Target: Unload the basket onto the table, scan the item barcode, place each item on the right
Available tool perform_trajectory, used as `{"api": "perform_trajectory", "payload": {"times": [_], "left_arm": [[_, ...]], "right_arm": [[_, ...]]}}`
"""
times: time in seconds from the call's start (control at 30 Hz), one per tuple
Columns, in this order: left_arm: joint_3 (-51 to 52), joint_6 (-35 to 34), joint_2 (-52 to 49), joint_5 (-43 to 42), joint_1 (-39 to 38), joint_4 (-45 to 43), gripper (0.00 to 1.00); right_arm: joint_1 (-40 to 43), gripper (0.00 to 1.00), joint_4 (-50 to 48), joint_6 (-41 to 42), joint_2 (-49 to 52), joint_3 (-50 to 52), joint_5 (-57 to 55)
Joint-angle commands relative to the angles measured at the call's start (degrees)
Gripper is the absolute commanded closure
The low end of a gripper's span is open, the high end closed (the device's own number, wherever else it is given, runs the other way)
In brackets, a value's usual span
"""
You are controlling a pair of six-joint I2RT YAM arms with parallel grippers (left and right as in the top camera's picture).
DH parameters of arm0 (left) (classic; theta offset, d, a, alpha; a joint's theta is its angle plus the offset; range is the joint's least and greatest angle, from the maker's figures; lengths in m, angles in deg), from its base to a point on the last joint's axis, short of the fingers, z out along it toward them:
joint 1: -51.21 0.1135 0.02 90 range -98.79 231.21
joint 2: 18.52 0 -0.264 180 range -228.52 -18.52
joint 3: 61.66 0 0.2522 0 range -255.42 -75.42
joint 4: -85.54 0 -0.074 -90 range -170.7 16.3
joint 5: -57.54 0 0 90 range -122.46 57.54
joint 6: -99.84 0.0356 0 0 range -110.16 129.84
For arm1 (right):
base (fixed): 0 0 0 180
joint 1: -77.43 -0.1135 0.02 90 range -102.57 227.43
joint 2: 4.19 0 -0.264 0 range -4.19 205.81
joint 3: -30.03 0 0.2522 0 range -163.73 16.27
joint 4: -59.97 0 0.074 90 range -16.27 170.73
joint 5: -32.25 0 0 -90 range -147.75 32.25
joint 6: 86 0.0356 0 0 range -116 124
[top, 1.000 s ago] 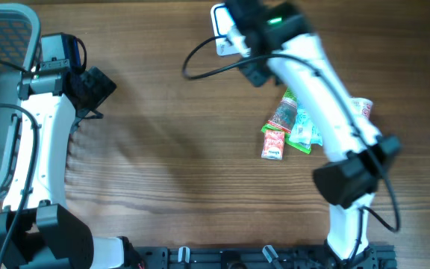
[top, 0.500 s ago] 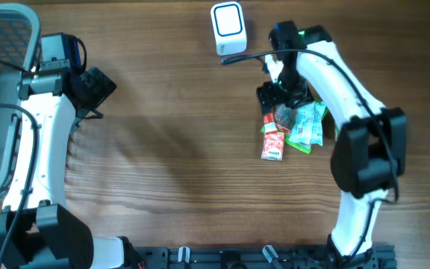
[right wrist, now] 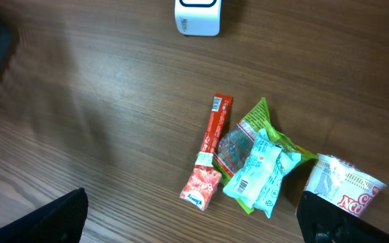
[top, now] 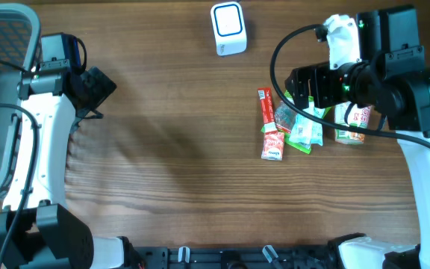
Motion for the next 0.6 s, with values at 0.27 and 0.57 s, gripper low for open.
{"api": "perform_trajectory", "payload": {"times": [0.27, 0.57], "left_arm": [[-0.8, 0.9, 0.0, 0.5, 0.3, 0.0, 0.00], [-0.8, 0.9, 0.0, 0.5, 0.3, 0.0, 0.00]], "right_arm": [[0.0, 0.00, -19.3, -11.8, -30.1, 5.8, -4.7], [2.2, 0.00, -52.0, -5.9, -72.4, 54.7, -4.7]]}}
